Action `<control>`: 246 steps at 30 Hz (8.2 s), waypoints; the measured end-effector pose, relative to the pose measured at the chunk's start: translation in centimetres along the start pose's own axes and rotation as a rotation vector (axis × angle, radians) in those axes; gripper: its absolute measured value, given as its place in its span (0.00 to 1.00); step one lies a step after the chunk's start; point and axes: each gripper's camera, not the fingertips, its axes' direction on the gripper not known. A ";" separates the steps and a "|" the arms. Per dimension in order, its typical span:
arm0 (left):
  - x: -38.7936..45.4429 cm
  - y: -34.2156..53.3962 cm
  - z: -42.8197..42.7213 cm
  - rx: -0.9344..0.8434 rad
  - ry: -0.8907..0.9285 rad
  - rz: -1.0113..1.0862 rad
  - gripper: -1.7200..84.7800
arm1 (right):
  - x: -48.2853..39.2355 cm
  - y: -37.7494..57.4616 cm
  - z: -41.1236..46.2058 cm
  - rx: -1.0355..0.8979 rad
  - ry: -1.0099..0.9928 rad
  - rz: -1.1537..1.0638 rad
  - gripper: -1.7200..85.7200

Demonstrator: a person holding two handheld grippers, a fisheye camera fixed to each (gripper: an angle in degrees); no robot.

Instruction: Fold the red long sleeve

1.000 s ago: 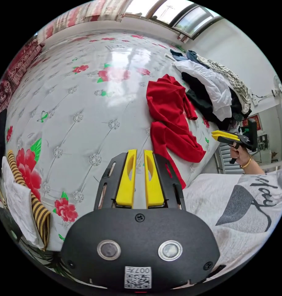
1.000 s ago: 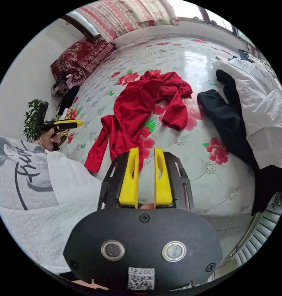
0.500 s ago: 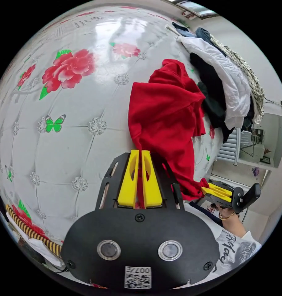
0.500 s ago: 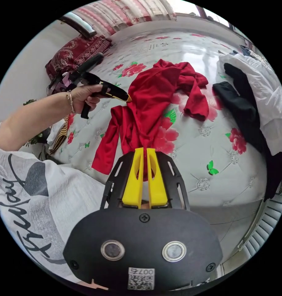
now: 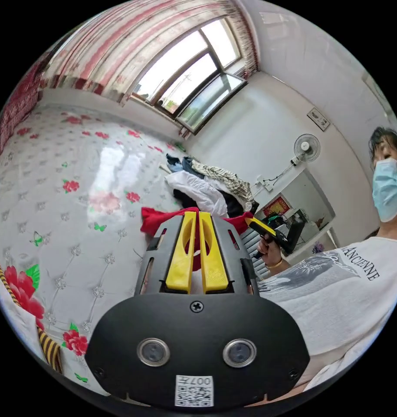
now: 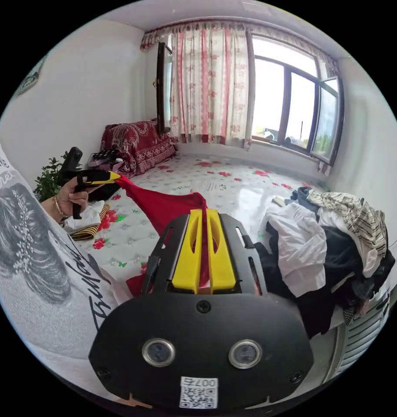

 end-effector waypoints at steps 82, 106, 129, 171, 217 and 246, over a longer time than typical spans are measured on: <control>-3.0 3.1 30.6 -0.974 -0.467 -0.110 0.03 | 0.0 0.1 26.9 -0.744 -0.443 -0.137 0.04; -2.4 14.5 10.2 -0.390 -0.461 -0.775 0.01 | 1.9 7.9 23.9 -0.926 -0.359 -0.376 0.08; -0.3 3.1 6.1 -0.246 -0.409 -0.475 0.01 | 7.5 -4.5 18.2 -0.640 -0.407 -0.227 0.02; -17.9 -6.8 28.5 -0.591 -0.783 -0.374 0.01 | 8.9 -7.6 46.5 -0.922 0.112 -0.329 0.02; -14.3 5.5 -8.7 0.369 0.044 -0.932 0.01 | 2.3 -4.8 23.3 -0.514 -0.681 -0.168 0.04; -9.5 0.9 7.2 -0.371 -0.407 -0.534 0.13 | -0.4 -7.0 25.0 -0.682 -0.253 -0.616 0.04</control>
